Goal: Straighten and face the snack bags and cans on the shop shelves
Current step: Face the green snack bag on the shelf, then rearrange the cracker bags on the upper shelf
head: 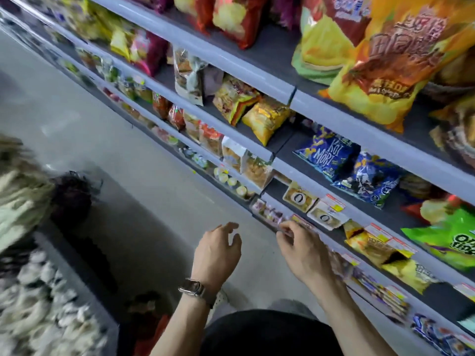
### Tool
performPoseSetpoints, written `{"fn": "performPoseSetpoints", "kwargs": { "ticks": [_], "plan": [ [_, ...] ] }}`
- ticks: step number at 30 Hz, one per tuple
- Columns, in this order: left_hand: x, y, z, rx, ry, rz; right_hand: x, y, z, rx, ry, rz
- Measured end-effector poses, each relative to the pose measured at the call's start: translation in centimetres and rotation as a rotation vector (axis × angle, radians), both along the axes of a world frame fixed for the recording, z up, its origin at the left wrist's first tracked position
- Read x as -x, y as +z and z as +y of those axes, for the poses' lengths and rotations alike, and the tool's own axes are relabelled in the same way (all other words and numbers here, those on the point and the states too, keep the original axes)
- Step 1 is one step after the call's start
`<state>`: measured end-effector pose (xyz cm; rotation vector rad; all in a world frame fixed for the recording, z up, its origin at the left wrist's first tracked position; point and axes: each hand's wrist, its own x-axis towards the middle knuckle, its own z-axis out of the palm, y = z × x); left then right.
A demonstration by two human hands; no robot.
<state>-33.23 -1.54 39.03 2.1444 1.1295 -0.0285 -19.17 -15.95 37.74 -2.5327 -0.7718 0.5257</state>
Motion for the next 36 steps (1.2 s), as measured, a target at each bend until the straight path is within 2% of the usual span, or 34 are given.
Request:
{"fn": "performPoseSetpoints", "kwargs": {
  "ticks": [7, 15, 19, 26, 32, 36],
  "plan": [
    [0.2, 0.2, 8.8, -0.068, -0.108, 0.121, 0.8, 0.4, 6.7, 0.033, 0.036, -0.106],
    [-5.5, 0.1, 16.8, -0.175, -0.265, 0.136, -4.0, -0.9, 14.5, 0.067, 0.022, -0.161],
    [-9.3, -0.2, 20.7, -0.175, -0.250, 0.142, -7.9, -1.9, 18.7, 0.016, -0.040, -0.078],
    [-14.4, -1.4, 26.5, -0.138, -0.163, 0.144, -13.4, -4.5, 24.1, -0.221, -0.342, 0.226],
    [-19.7, -3.8, 30.9, -0.148, -0.137, 0.048, -15.8, -6.2, 26.8, -0.189, -0.486, 0.235],
    [-23.4, -5.0, 33.9, -0.149, -0.164, -0.018, -17.5, -7.2, 28.4, -0.340, -0.618, 0.270]
  ]
}}
